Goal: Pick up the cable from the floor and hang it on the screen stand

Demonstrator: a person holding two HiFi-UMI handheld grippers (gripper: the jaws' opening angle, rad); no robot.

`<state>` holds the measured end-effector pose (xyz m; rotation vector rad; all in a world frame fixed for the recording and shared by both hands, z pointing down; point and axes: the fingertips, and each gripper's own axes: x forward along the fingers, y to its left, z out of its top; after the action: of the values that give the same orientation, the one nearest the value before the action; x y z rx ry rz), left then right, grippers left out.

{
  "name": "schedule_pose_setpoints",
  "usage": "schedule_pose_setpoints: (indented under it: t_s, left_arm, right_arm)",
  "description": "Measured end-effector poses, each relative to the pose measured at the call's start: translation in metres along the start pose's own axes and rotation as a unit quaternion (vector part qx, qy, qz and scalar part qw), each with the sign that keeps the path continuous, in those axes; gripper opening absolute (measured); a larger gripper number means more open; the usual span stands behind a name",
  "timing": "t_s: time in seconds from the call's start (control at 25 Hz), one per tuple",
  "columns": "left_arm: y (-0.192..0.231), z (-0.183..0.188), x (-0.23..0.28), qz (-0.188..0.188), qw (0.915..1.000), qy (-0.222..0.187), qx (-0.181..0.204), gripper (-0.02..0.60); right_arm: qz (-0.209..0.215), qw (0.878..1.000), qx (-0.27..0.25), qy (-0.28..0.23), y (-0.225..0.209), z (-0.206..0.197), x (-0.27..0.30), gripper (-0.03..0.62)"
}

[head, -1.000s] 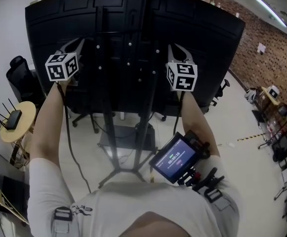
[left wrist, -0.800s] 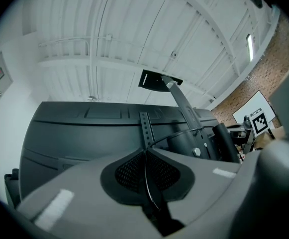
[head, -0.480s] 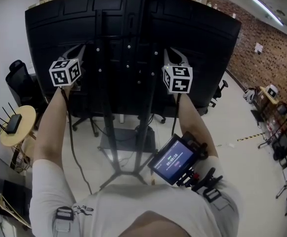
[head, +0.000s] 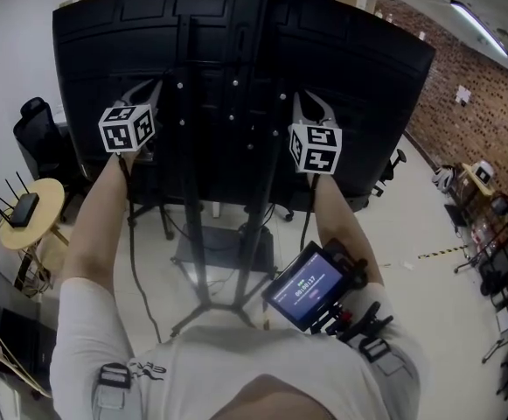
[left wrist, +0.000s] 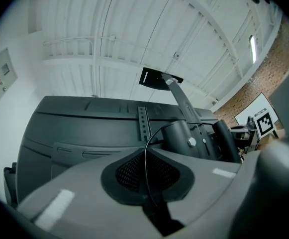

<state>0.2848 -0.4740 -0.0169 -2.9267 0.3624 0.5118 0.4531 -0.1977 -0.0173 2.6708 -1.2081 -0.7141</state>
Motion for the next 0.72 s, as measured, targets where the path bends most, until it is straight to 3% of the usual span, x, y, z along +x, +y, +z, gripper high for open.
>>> schedule_pose_setpoints:
  t_s: [0.72]
  left_arm:
    - [-0.006, -0.038, -0.04, 0.045, 0.9986, 0.025, -0.012, 0.02]
  right_arm:
    - [0.013, 1.0, -0.007, -0.006, 0.008, -0.018, -0.03, 0.06]
